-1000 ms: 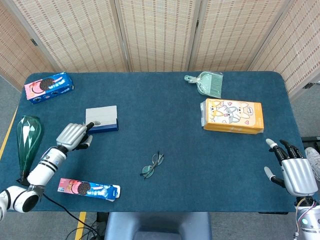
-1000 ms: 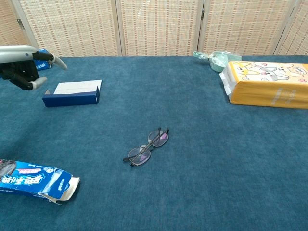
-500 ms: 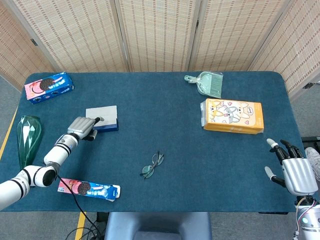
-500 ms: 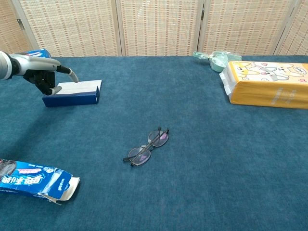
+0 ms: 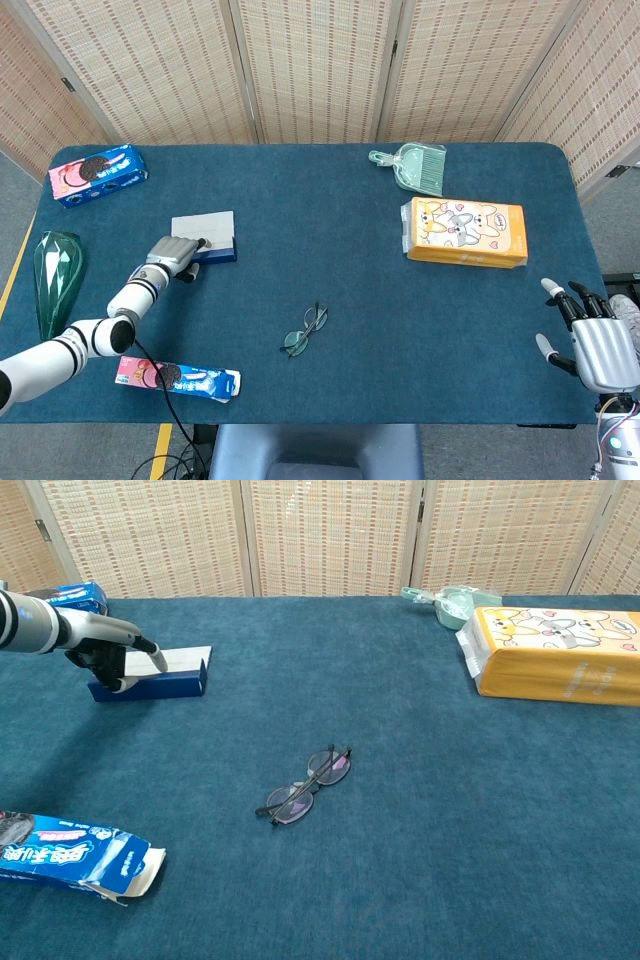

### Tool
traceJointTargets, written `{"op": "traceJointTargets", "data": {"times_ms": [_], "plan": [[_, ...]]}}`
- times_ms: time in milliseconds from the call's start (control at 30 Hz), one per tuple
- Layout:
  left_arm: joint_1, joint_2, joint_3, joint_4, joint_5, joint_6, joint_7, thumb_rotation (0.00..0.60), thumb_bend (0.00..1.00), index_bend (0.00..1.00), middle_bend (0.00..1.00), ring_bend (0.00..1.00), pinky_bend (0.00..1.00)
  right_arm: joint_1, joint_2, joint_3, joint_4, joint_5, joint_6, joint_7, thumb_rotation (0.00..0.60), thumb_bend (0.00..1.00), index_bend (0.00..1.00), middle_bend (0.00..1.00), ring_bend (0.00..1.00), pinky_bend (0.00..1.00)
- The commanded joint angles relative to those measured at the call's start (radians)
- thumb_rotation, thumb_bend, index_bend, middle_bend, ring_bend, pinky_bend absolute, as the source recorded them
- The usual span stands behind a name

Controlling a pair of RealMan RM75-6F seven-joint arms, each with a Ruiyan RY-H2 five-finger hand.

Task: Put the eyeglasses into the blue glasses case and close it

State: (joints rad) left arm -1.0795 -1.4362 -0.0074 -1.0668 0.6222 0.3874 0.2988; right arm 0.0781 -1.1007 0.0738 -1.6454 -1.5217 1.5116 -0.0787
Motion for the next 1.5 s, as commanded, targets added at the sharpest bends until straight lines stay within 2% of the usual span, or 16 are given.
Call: {"op": "traceJointTargets", "data": {"times_ms": [33,233,433,667,900,1000,1133,1267,1500], "plan": [[-0.032,-0.016,0.032,-0.004,-0.032,0.0,0.016,0.6,0.65,0.22,1.0,1.0,1.0,0.001,-0.001,-0.001,0.003,0.0,-0.003,0.003,0.6,0.29,0.12,0.36,0.17,0.2],[-0.061,0.009,0.061,-0.087,-0.007,0.027,0.034,0.6,0.65,0.27,1.0,1.0,1.0,0.001,-0.005,-0.002,0.01,0.005,-0.009,0.01,0.6,0.29,0.12,0.36,0.17,0.2],[-0.058,0.091,0.076,-0.262,0.082,0.09,0.048,0.6,0.65,0.29,1.0,1.0,1.0,0.001,-0.007,-0.003,0.012,0.006,-0.011,0.013,0.6,0.29,0.12,0.36,0.17,0.2],[-0.047,0.212,0.129,-0.468,0.133,0.163,0.085,0.6,0.65,0.33,1.0,1.0,1.0,0.004,-0.002,-0.004,0.007,0.006,-0.019,0.012,0.6,0.3,0.12,0.36,0.17,0.2],[0.032,0.325,0.137,-0.595,0.18,0.309,0.058,0.6,0.65,0.25,1.0,1.0,1.0,0.009,0.0,-0.003,0.009,0.002,-0.022,0.018,0.6,0.3,0.12,0.36,0.18,0.2],[0.067,0.377,0.151,-0.639,0.186,0.333,0.045,0.6,0.65,0.26,1.0,1.0,1.0,0.011,-0.002,-0.003,0.013,0.004,-0.027,0.021,0.6,0.3,0.12,0.36,0.18,0.2],[0.093,0.41,0.181,-0.663,0.175,0.323,0.052,0.6,0.65,0.27,1.0,1.0,1.0,0.017,-0.006,-0.003,0.019,0.005,-0.037,0.026,0.6,0.3,0.12,0.36,0.19,0.2],[0.101,0.395,0.213,-0.642,0.114,0.293,0.079,0.6,0.65,0.26,1.0,1.0,1.0,0.024,-0.011,-0.001,0.022,0.002,-0.042,0.03,0.6,0.3,0.12,0.36,0.19,0.2],[0.1,0.317,0.207,-0.555,0.021,0.242,0.065,0.6,0.65,0.16,1.0,1.0,1.0,0.026,-0.011,-0.001,0.022,0.001,-0.043,0.03,0.6,0.3,0.12,0.36,0.21,0.2]]}}
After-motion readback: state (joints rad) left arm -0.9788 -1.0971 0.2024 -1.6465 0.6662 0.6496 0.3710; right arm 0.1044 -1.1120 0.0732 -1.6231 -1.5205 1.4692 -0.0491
